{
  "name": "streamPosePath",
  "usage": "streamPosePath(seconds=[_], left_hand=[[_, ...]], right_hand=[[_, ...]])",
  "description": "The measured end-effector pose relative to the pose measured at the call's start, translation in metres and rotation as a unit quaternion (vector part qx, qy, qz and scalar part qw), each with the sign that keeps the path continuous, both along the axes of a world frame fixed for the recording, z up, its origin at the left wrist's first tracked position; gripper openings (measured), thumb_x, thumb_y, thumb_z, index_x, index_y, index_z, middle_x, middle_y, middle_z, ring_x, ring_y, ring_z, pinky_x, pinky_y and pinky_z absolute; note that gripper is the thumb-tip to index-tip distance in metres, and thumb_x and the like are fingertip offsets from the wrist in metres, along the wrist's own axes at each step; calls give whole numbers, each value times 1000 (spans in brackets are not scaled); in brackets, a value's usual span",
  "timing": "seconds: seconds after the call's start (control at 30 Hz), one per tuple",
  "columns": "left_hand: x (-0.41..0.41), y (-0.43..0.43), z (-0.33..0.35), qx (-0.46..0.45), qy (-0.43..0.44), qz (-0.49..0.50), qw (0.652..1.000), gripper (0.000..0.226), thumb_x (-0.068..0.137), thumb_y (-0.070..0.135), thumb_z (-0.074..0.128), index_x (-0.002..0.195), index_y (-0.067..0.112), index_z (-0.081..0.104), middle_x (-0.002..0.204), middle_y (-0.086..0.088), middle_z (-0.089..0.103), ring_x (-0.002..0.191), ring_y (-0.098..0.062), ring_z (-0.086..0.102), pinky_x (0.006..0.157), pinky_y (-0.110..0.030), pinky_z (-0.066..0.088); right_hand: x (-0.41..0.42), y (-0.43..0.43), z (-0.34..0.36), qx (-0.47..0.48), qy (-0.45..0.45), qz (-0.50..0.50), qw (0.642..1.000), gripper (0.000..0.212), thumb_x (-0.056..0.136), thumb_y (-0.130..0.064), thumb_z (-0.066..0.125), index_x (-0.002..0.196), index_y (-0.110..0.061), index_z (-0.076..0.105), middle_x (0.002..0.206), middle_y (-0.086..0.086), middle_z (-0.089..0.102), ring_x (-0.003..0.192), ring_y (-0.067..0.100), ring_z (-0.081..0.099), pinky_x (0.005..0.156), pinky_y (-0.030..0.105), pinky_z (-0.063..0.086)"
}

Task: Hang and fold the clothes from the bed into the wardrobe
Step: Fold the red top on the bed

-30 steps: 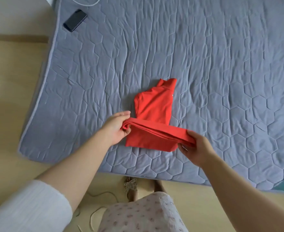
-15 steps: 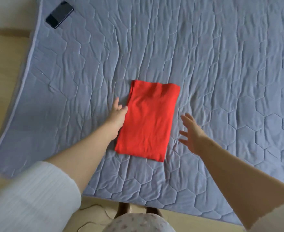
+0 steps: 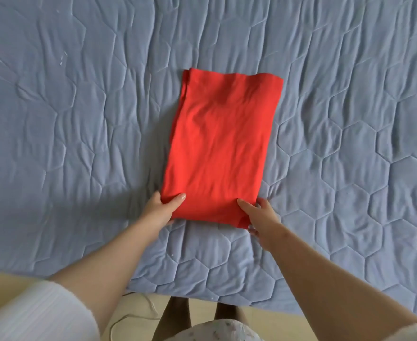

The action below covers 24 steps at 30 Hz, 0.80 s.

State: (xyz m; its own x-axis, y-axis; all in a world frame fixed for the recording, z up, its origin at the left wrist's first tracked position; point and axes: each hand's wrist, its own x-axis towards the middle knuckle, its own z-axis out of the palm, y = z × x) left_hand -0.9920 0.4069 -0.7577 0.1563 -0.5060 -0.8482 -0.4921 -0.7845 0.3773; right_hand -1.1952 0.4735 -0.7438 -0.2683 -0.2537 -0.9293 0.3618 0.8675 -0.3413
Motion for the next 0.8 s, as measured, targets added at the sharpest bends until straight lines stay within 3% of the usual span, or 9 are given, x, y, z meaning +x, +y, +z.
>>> streamPosePath(seconds=[0.1, 0.17, 0.33, 0.4, 0.5, 0.6, 0.7, 0.8], left_hand=[[11, 2, -6, 36, 77, 45, 995, 20, 83, 21, 69, 102, 17, 63, 101, -6, 68, 91, -19, 64, 86, -35, 53], [21, 15, -4, 83, 103, 36, 991, 14, 84, 18, 68, 97, 21, 64, 97, -2, 69, 91, -16, 64, 86, -32, 51], [37, 51, 12, 129, 38, -97, 986, 18, 84, 31, 68, 97, 27, 55, 86, 11, 61, 80, -5, 57, 63, -19, 44], [35, 47, 13, 131, 16, -131, 983, 26, 82, 39, 67, 100, 28, 54, 91, 10, 61, 82, -7, 57, 66, -20, 44], [22, 25, 8, 83, 13, -126, 988, 42, 77, 42, 71, 113, 23, 60, 107, -1, 66, 95, -17, 62, 83, -25, 46], [0, -9, 1, 17, 81, -35, 996, 36, 73, 40, 74, 103, 23, 63, 104, -3, 70, 85, -14, 65, 80, -25, 48], [-15, -33, -7, 31, 102, -1, 994, 42, 69, 46, 75, 102, 22, 64, 99, -3, 71, 88, -19, 67, 86, -34, 51], [-16, -37, -10, 67, 112, 23, 991, 44, 69, 46, 75, 104, 21, 64, 97, -4, 71, 90, -22, 67, 87, -38, 52]], right_hand=[[3, 8, -12, 24, 1, 42, 999, 16, 87, -24, 65, 81, -14, 54, 73, 3, 49, 57, 14, 43, 47, 22, 33], [8, 23, -12, 52, 1, 66, 997, 17, 88, -24, 63, 77, -14, 54, 65, 3, 47, 53, 13, 41, 43, 21, 32], [24, 70, 1, 92, -28, 97, 991, 11, 89, -22, 61, 81, -16, 56, 70, 3, 54, 59, 13, 49, 52, 23, 40], [21, 68, 1, 83, -21, 82, 993, 5, 89, -14, 61, 85, -14, 57, 71, 1, 55, 61, 11, 50, 53, 21, 41], [11, 46, -1, 34, -25, 32, 999, 17, 83, 0, 61, 95, -12, 57, 74, 0, 58, 63, 9, 52, 45, 14, 42], [1, 15, -6, -39, -19, -61, 997, 26, 82, -4, 65, 107, -6, 59, 79, 3, 62, 63, 11, 58, 51, 17, 47], [-7, -15, -13, -71, -34, -105, 991, 28, 82, -12, 67, 109, -10, 60, 82, 4, 66, 63, 10, 63, 56, 21, 52], [-9, -30, -13, -37, -97, -97, 990, 26, 79, -16, 72, 103, -14, 63, 78, 5, 71, 65, 17, 68, 60, 31, 58]])
